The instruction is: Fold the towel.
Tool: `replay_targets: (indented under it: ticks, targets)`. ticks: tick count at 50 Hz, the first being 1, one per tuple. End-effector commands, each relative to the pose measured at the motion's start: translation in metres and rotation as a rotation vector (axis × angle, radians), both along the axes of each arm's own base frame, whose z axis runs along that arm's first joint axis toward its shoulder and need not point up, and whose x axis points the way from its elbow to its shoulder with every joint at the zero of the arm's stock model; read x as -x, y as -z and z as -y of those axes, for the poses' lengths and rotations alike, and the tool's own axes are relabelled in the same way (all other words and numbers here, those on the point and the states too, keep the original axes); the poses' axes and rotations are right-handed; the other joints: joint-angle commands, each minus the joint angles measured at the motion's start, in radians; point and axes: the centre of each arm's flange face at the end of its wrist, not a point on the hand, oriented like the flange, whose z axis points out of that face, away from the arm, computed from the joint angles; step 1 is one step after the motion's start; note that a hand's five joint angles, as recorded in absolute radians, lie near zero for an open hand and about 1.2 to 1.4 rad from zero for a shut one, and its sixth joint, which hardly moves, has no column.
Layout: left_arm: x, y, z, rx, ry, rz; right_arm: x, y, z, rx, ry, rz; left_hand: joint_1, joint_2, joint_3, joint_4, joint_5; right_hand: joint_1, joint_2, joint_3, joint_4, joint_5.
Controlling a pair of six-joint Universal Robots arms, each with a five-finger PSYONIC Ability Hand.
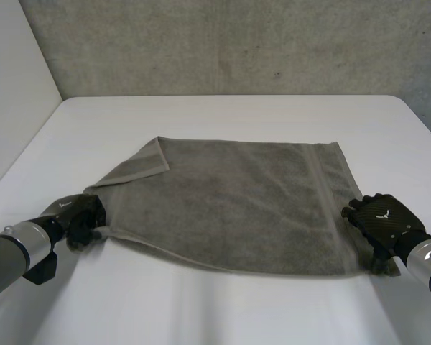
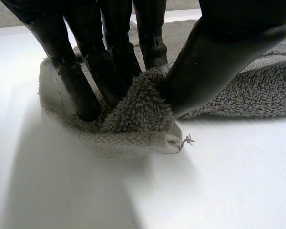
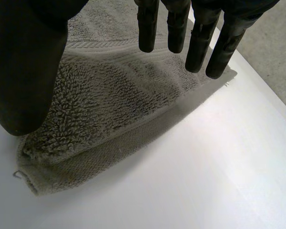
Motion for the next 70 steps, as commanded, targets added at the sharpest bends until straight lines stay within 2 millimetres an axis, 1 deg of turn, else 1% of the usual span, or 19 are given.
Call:
replay_targets:
  ticks: [1, 6, 16, 28, 32, 34, 37, 39, 40, 44, 45, 46, 47, 48, 52, 54, 56, 59, 70]
  targets:
    - [0.0, 0.0, 0.0, 0.0, 0.0, 0.0, -0.003, 0.0, 0.002, 0.002, 0.009, 0.002, 0.075, 0.03, 0.033, 0.013, 0.063, 0.093, 0.1, 0.097, 0.101, 0.08]
    - [0.0, 0.0, 0.0, 0.0, -0.001, 0.0, -0.005, 0.002, 0.002, -0.004, 0.001, 0.001, 0.075, 0.03, 0.033, 0.013, 0.063, 0.295, 0.302, 0.299, 0.303, 0.282]
    - [0.0, 0.0, 0.0, 0.0, 0.0, -0.001, -0.005, 0.0, 0.002, -0.002, 0.004, 0.003, 0.072, 0.027, 0.03, 0.01, 0.06, 1.029, 1.036, 1.033, 1.037, 1.016]
    - [0.0, -0.001, -0.002, -0.002, -0.001, -0.001, -0.004, -0.015, 0.004, 0.036, 0.028, 0.03, 0.078, 0.032, 0.036, 0.015, 0.066, 1.078, 1.085, 1.083, 1.086, 1.066]
    - [0.0, -0.01, -0.001, 0.029, -0.004, -0.003, -0.003, -0.044, 0.009, 0.085, 0.059, 0.095, 0.11, 0.065, 0.068, 0.048, 0.098, 1.078, 1.085, 1.083, 1.086, 1.066]
    - [-0.003, -0.029, 0.0, 0.087, -0.016, -0.004, -0.001, -0.054, 0.008, 0.087, 0.069, 0.108, 0.168, 0.123, 0.127, 0.106, 0.156, 1.078, 1.085, 1.083, 1.086, 1.066]
    - [-0.004, -0.048, 0.001, 0.136, -0.025, -0.012, -0.001, -0.083, 0.005, 0.097, 0.073, 0.12, 0.168, 0.123, 0.127, 0.106, 0.156, 1.078, 1.085, 1.083, 1.086, 1.066]
    - [-0.004, -0.061, 0.0, 0.163, -0.028, -0.022, -0.002, -0.119, 0.0, 0.121, 0.067, 0.124, 0.168, 0.123, 0.127, 0.106, 0.156, 1.078, 1.085, 1.083, 1.086, 1.066]
    - [-0.004, -0.061, 0.0, 0.163, -0.028, -0.022, -0.002, -0.12, 0.0, 0.121, 0.067, 0.124, 0.168, 0.123, 0.127, 0.106, 0.156, 1.078, 1.085, 1.083, 1.086, 1.066]
    - [-0.004, -0.11, -0.003, 0.277, -0.05, -0.072, -0.002, -0.18, -0.003, 0.193, 0.068, 0.121, 0.168, 0.123, 0.127, 0.106, 0.156, 1.078, 1.085, 1.083, 1.086, 1.066]
    - [-0.004, -0.13, -0.004, 0.322, -0.056, -0.098, -0.002, -0.18, -0.003, 0.193, 0.068, 0.121, 0.168, 0.123, 0.127, 0.106, 0.156, 1.078, 1.085, 1.083, 1.086, 1.066]
    - [-0.004, -0.13, -0.004, 0.322, -0.056, -0.098, -0.002, -0.201, -0.004, 0.218, 0.065, 0.121, 0.168, 0.123, 0.127, 0.106, 0.156, 1.078, 1.085, 1.083, 1.086, 1.066]
    - [-0.004, -0.151, -0.006, 0.371, -0.064, -0.127, -0.002, -0.222, -0.006, 0.245, 0.062, 0.122, 0.168, 0.123, 0.127, 0.106, 0.156, 1.078, 1.085, 1.083, 1.086, 1.066]
    - [-0.004, -0.171, -0.007, 0.422, -0.07, -0.153, -0.002, -0.222, -0.006, 0.245, 0.062, 0.122, 0.168, 0.123, 0.127, 0.106, 0.156, 1.078, 1.085, 1.083, 1.086, 1.066]
    - [-0.003, -0.205, -0.009, 0.509, -0.07, -0.199, -0.004, -0.273, -0.01, 0.323, 0.049, 0.128, 0.168, 0.123, 0.127, 0.106, 0.156, 1.078, 1.085, 1.083, 1.086, 1.066]
    - [-0.004, -0.218, -0.008, 0.536, -0.071, -0.217, -0.004, -0.281, -0.007, 0.33, 0.048, 0.133, 0.168, 0.123, 0.127, 0.106, 0.156, 1.078, 1.085, 1.083, 1.086, 1.066]
    - [-0.003, -0.239, -0.006, 0.571, -0.073, -0.244, -0.005, -0.282, 0.003, 0.314, 0.049, 0.137, 0.168, 0.123, 0.127, 0.106, 0.156, 1.078, 1.085, 1.083, 1.086, 1.066]
    - [-0.003, -0.243, -0.002, 0.573, -0.074, -0.254, -0.004, -0.274, 0.028, 0.266, 0.057, 0.14, 0.168, 0.123, 0.127, 0.106, 0.156, 1.078, 1.085, 1.083, 1.086, 1.066]
    - [0.042, -0.198, 0.066, 0.423, -0.002, -0.297, -0.067, -0.224, 0.077, 0.168, -0.017, 0.099, 0.168, 0.123, 0.127, 0.106, 0.156, 1.078, 1.085, 1.083, 1.086, 1.066]
